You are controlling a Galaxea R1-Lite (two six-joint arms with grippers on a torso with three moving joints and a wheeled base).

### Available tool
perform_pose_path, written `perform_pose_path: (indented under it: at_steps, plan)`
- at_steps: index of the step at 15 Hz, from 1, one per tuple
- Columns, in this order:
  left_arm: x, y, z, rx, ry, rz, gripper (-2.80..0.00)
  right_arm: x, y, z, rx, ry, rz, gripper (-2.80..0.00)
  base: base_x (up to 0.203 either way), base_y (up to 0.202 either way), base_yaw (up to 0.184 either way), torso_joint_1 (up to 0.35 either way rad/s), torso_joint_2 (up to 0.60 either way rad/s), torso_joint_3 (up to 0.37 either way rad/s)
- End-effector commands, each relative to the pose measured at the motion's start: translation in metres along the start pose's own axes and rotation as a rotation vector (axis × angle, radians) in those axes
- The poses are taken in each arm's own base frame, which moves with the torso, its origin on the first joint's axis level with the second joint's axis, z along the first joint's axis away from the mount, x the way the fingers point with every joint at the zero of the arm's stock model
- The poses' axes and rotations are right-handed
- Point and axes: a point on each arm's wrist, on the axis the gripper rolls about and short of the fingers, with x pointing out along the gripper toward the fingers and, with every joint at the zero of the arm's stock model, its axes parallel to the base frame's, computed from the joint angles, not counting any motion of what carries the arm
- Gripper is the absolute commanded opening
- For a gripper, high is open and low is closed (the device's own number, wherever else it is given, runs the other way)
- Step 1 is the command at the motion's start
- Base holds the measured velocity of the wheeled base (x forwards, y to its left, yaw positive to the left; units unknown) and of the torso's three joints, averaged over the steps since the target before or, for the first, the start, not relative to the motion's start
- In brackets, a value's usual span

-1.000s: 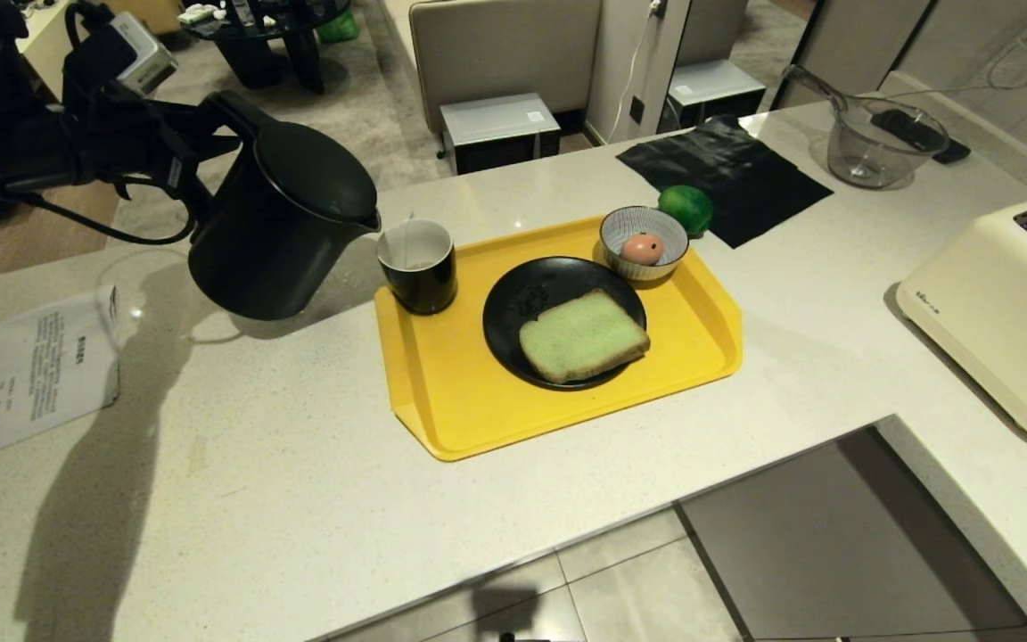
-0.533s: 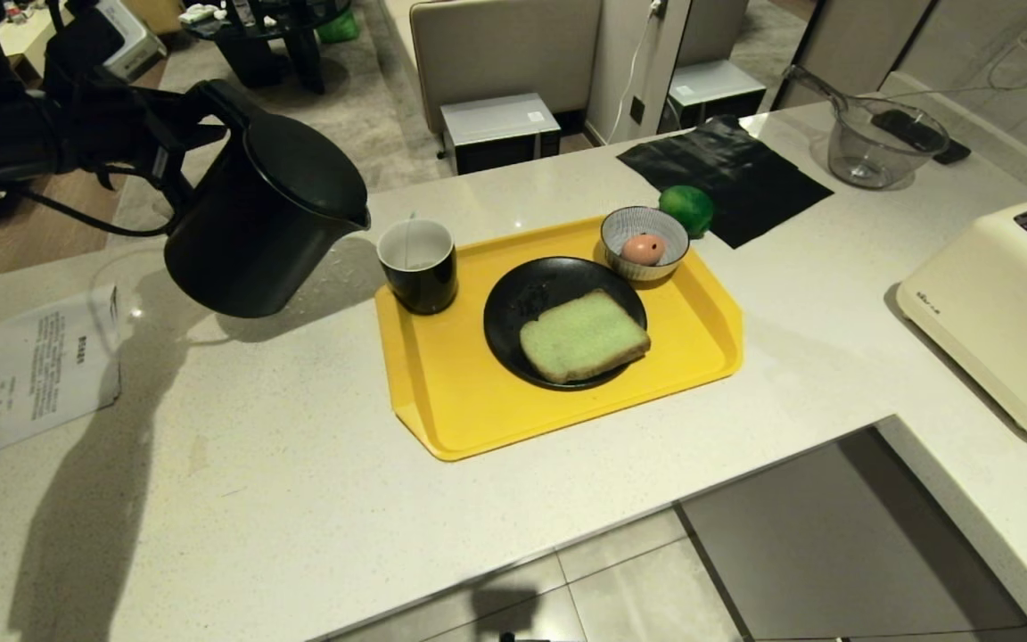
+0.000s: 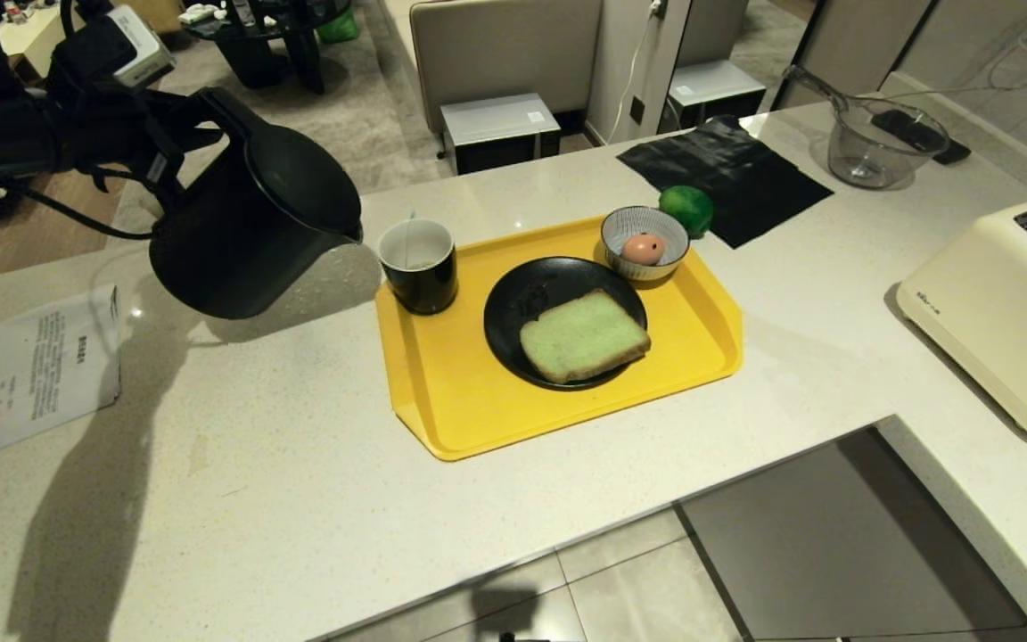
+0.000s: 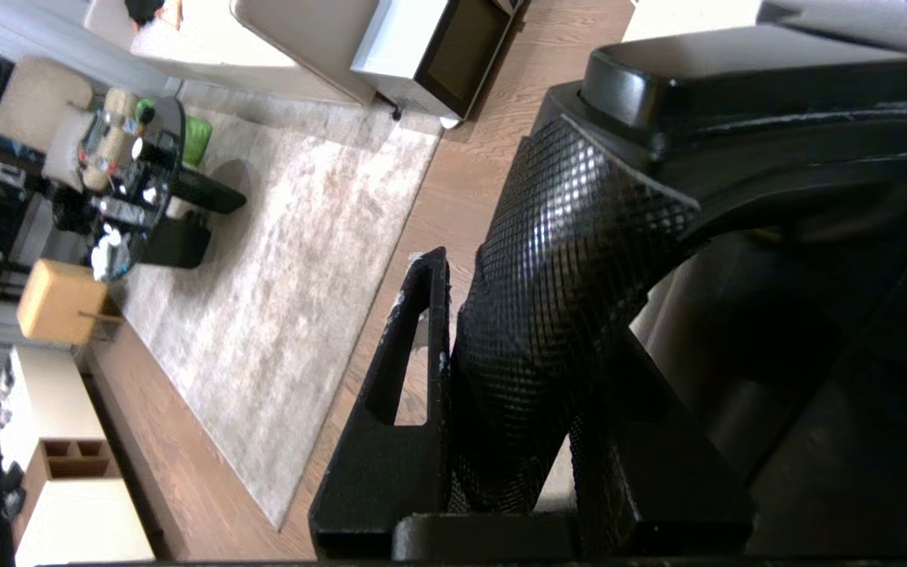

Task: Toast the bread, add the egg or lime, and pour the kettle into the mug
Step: Pour water into a cup

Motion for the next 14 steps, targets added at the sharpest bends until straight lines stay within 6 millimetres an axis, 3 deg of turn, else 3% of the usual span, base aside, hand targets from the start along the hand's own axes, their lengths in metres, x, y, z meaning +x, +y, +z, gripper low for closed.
perform_pose_path:
  at_steps: [1, 7, 14]
  plan:
    - [0.001, -0.001, 0.001, 0.027, -0.006, -0.005, -2.80, 0.001, 0.000, -0.005, 0.000, 0.020, -0.001, -2.80, 0.000, 0.000, 0.000, 0.000, 0.00, 0.000]
    - [-0.001, 0.001, 0.006, 0.052, -0.013, 0.018, -2.80, 0.001, 0.000, -0.005, 0.000, 0.021, -0.001, -2.80, 0.000, 0.000, 0.000, 0.000, 0.00, 0.000]
    - [-0.022, 0.014, 0.025, -0.058, -0.035, 0.069, -2.80, 0.001, 0.000, -0.006, 0.000, 0.021, 0.000, -2.80, 0.000, 0.000, 0.000, 0.000, 0.00, 0.000]
